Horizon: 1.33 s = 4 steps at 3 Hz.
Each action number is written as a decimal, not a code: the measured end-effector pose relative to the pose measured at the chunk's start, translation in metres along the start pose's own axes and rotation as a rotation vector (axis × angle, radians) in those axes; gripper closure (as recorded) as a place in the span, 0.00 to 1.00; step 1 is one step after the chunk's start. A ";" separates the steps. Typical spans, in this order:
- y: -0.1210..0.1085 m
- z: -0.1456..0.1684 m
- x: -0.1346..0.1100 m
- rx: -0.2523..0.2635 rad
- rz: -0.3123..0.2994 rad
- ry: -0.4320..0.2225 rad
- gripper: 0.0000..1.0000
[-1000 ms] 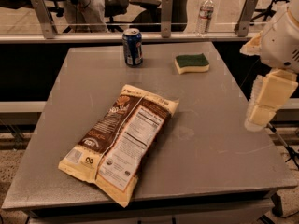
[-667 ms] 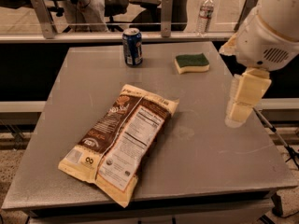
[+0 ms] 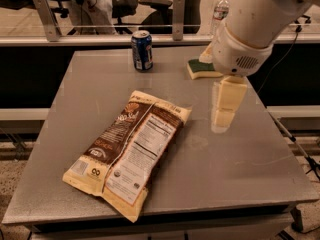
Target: Move brown chip bag near pepsi can
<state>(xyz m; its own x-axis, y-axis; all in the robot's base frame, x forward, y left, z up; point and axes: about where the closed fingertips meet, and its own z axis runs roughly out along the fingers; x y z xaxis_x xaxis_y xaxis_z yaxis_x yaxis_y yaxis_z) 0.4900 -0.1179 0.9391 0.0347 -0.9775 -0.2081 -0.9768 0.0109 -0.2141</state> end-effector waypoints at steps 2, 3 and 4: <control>-0.013 0.047 -0.053 -0.040 -0.186 -0.043 0.00; -0.012 0.062 -0.078 -0.066 -0.279 -0.064 0.00; -0.007 0.080 -0.096 -0.109 -0.359 -0.063 0.00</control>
Offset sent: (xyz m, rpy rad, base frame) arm 0.0310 0.0977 -0.0468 0.0120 -0.0006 0.3164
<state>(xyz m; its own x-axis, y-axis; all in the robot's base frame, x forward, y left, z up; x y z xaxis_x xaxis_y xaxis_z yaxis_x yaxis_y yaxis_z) 0.5105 -0.0074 0.8847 0.3882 -0.9003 -0.1971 -0.9168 -0.3555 -0.1820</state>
